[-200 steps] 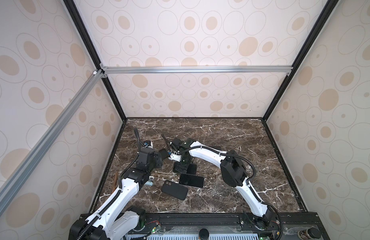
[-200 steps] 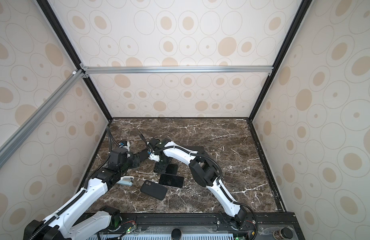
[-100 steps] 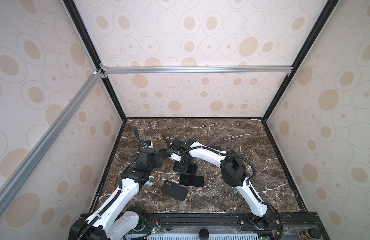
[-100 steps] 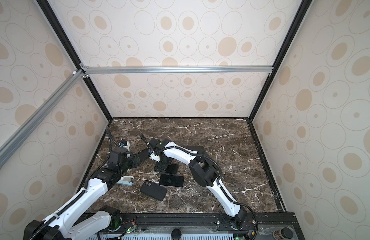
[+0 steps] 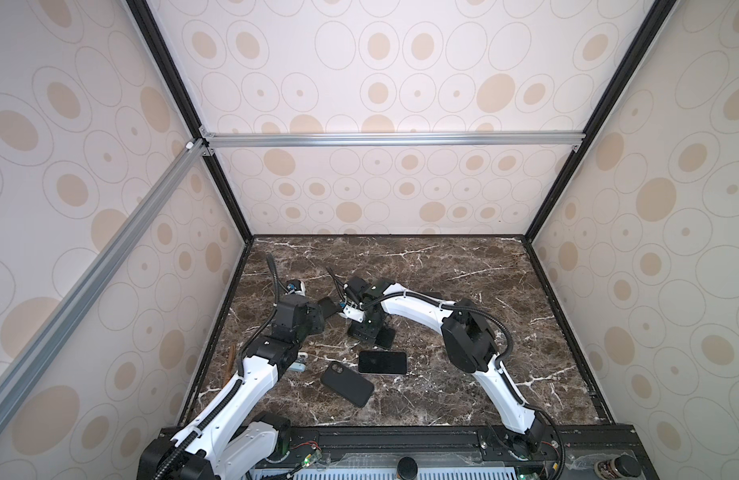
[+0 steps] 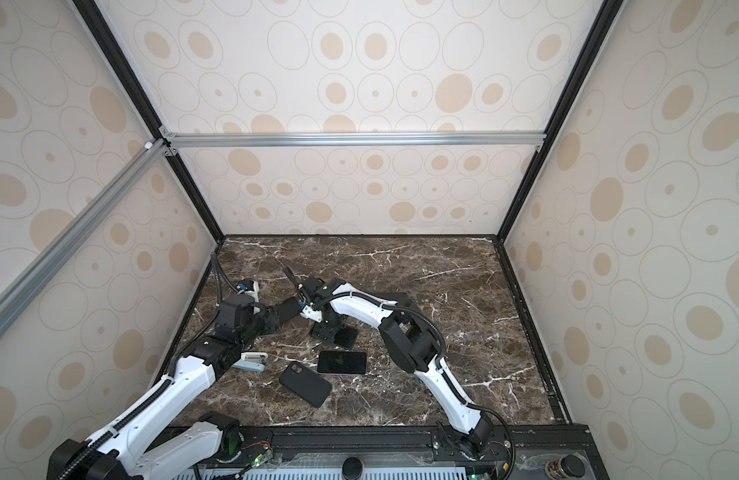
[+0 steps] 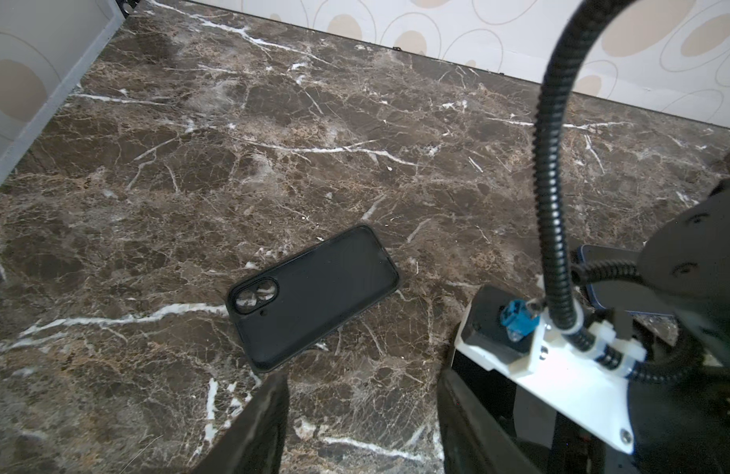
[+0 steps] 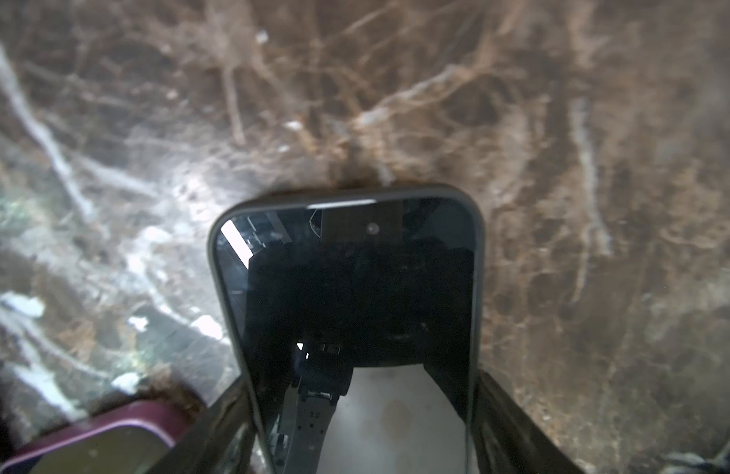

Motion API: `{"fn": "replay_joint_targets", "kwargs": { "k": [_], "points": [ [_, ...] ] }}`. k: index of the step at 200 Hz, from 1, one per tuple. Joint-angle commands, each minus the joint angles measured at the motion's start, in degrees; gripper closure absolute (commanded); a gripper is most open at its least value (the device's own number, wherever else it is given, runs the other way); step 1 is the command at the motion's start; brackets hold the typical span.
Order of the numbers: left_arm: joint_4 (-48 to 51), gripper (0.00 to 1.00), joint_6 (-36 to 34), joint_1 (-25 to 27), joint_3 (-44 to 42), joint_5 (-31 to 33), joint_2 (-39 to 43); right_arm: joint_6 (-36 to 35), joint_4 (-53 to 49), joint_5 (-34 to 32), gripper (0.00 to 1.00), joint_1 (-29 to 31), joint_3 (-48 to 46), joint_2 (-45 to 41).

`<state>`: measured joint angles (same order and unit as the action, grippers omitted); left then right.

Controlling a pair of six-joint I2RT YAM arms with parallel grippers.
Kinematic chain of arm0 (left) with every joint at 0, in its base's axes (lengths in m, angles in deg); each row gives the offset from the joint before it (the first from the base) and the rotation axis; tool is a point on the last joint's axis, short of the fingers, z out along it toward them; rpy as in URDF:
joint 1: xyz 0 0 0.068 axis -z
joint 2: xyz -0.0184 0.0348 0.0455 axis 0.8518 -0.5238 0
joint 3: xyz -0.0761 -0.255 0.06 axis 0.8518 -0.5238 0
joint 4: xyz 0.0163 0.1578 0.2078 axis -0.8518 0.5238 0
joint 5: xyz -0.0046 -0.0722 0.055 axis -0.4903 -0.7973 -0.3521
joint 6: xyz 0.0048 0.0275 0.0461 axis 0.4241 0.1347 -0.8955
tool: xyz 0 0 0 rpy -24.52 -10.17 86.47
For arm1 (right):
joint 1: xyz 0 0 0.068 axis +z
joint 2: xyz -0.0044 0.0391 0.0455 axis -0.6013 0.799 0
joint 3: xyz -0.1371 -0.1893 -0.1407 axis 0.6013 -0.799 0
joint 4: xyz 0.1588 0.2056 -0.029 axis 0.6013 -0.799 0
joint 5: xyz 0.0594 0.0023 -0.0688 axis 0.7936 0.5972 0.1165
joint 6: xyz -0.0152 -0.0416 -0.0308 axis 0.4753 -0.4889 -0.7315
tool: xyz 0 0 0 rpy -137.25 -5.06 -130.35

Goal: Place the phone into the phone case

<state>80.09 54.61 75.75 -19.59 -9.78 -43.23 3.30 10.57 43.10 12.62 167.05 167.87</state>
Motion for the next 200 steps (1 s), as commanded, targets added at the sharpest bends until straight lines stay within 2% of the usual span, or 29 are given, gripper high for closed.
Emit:
{"fn": "replay_joint_targets", "kwargs": {
  "k": [1,46,81,119,165,200],
  "points": [
    [-1.28,0.42,-0.49,-0.29,1.69,1.41,-1.18,4.25,2.17,-0.72,0.44,-3.21,3.95,1.02],
    [-3.8,0.42,-0.79,-0.29,4.06,1.22,-5.49,11.14,3.35,-0.13,0.49,-8.99,10.16,-2.22],
    [-6.47,0.42,-1.06,-0.33,7.03,-0.85,-10.52,15.4,1.92,-3.52,0.51,-15.44,11.81,-4.92],
    [-6.96,0.42,-2.32,-0.27,12.99,-6.15,-19.04,16.06,-0.76,-10.01,0.51,-25.68,8.85,-6.71],
    [-6.32,0.44,-3.76,-0.22,20.19,-12.62,-29.06,18.78,-2.21,-11.21,0.49,-41.52,2.07,-8.36],
    [-3.89,0.44,-4.88,-0.16,25.18,-15.78,-35.06,18.69,-1.6,-10.93,0.49,-47.75,-1.78,-7.73]
  ]
}}
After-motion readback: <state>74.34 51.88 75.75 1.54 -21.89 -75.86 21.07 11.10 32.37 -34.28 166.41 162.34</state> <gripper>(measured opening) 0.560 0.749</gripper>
